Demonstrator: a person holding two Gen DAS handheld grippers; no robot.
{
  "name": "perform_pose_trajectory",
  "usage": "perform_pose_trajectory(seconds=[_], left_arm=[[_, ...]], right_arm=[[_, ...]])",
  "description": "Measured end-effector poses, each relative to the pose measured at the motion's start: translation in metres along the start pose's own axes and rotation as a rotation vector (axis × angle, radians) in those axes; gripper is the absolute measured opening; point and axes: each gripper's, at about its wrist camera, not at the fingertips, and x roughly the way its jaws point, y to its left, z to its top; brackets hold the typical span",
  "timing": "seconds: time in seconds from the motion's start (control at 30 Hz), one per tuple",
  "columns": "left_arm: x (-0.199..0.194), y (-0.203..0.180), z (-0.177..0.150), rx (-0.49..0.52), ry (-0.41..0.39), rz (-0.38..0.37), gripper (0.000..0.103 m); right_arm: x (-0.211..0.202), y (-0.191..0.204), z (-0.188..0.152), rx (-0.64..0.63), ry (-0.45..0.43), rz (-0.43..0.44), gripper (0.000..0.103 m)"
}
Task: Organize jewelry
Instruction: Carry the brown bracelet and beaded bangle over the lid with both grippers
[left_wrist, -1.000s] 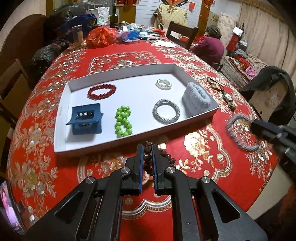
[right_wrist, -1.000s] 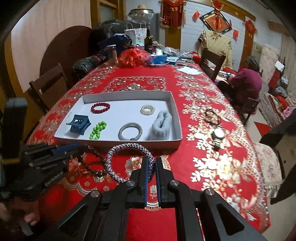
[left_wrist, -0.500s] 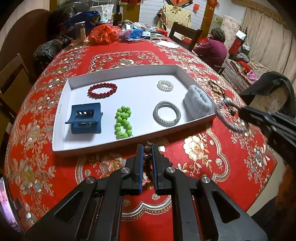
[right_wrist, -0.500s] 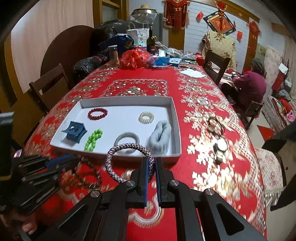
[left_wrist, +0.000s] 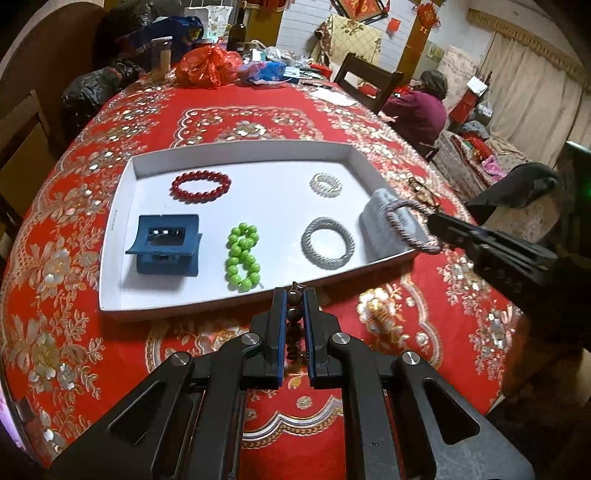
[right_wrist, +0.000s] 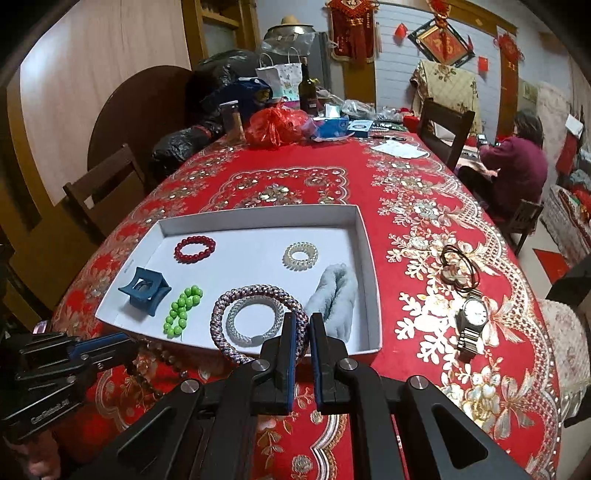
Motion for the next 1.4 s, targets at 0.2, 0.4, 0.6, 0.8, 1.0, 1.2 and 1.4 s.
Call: perform_pose_trajectory(seconds=[0.2,0.4,0.6,0.8,1.0,1.2,1.4], left_arm=[[-0.001,0.000,0.000,-0.002,0.000,-0.001,0.007],[-0.003,-0.002,-0.001,0.003,-0.002,0.000,0.007],[-0.002,-0.005,-0.004,0.020,0.005,0.011,0.007],[-0.004,-0.007,-0.005,0.024,-0.002,0.009,0.007],[-0.004,-0.007,-0.005,0.027,0.002,0.015,0.007],[-0.002,-0.007,-0.006,0.027,0.009,0.023,0.007],[0.000,-0.006,-0.007,0.026,0.011,0.026,0.007]], right_arm=[[0.003,0.006,0.001,-0.020,0.001,0.017,0.006],[0.003,0.006,-0.002,-0.027,0.010,0.003,0.006],[0.002,0.007,-0.006,-0.044,0.014,-0.017,0.006],[0.002,0.006,-0.009,-0.050,0.015,-0.038,0.006],[0.003,0.007,-0.010,-0.059,0.015,-0.049,0.006],[0.002,0.008,-0.010,-0.065,0.014,-0.051,0.006],[0.002,0.008,-0.010,-0.065,0.014,-0.052,0.006]])
